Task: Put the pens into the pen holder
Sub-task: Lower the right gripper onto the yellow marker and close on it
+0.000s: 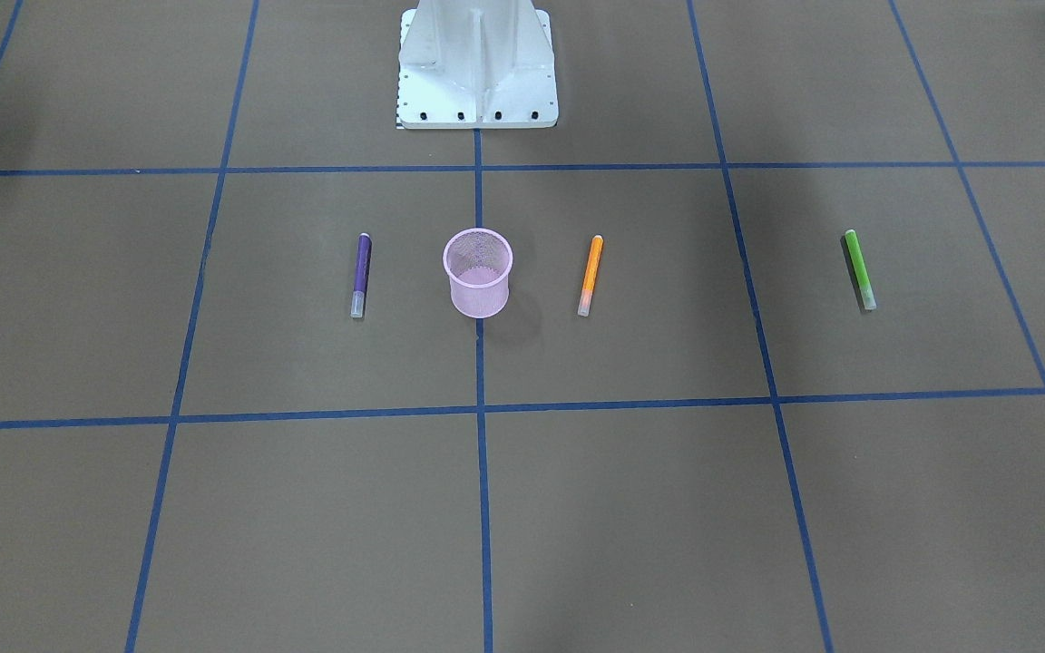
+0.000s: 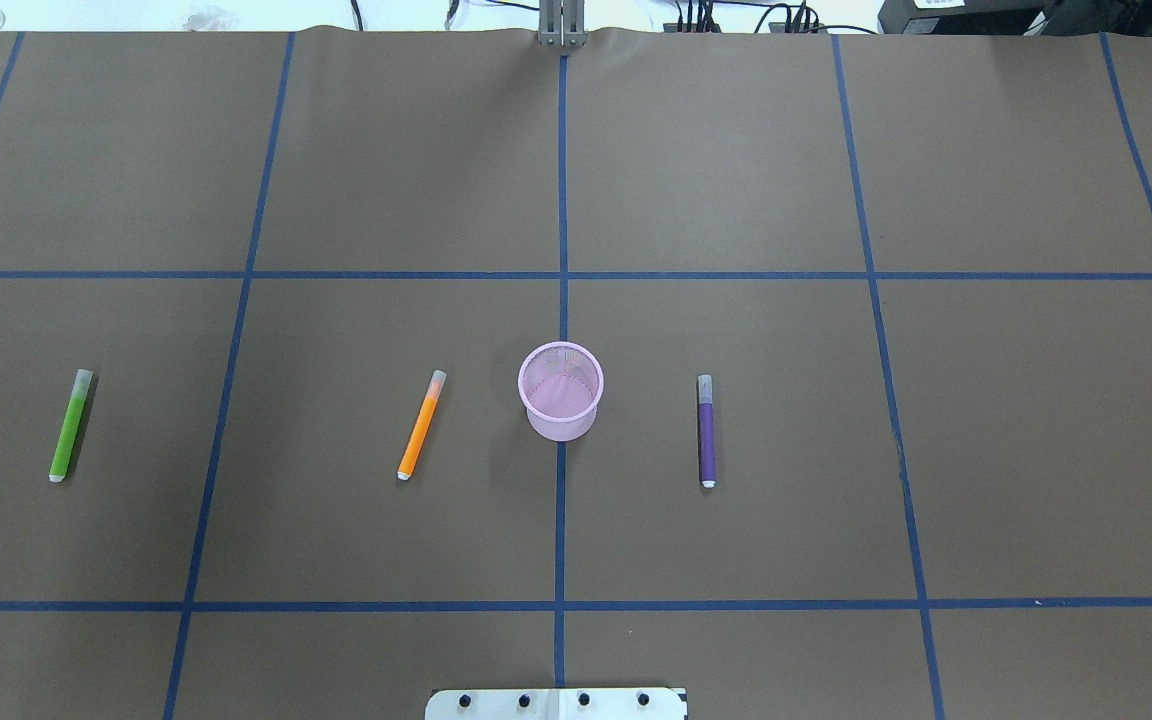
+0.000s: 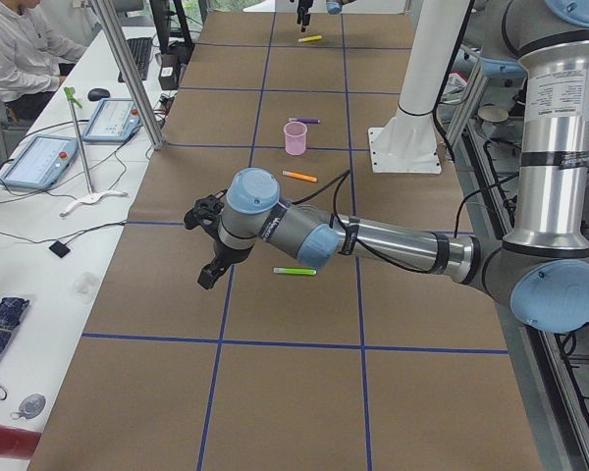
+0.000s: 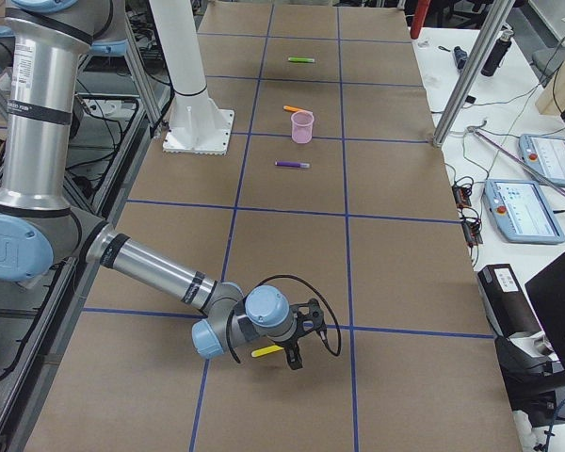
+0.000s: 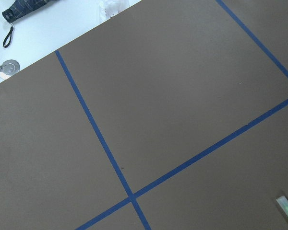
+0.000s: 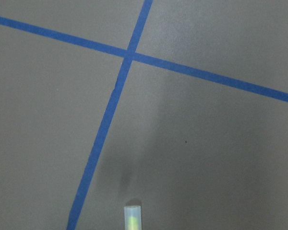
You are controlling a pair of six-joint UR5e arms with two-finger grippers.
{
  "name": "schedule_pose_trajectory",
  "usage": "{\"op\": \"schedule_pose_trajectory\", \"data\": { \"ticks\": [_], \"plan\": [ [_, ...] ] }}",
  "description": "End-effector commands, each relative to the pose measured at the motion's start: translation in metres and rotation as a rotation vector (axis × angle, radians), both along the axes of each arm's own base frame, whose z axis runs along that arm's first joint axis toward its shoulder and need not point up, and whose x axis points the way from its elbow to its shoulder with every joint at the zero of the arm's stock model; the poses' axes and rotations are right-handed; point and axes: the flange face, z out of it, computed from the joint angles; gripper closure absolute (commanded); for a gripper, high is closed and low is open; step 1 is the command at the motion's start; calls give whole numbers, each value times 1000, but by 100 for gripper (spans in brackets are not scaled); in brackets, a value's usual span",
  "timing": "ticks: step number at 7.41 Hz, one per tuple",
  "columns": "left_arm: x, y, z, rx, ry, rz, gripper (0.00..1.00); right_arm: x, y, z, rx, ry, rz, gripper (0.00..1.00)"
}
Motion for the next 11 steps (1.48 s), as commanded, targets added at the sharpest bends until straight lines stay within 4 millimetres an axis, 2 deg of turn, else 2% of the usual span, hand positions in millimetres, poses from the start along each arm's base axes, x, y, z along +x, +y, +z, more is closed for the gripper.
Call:
{"op": "schedule_pose_trajectory", "data": {
  "ticks": [1,3,5,8,9,11],
  "plan": [
    [0,0,-1,10,-1,-1,0,-22,3,4,-4,21,-52,15],
    [0,0,-1,10,-1,-1,0,-30,4,7,-6,37,-69,23],
    [0,0,-1,11,-1,-1,0,-31,10,20,-29,48,-75,34],
    [0,0,-1,11,-1,-1,0,-31,12,26,-43,52,-74,41],
    [0,0,-1,11,-1,-1,0,-31,12,26,-45,55,-73,49],
    [0,0,-1,11,-1,-1,0,-32,11,26,-57,52,-62,100]
  ]
}}
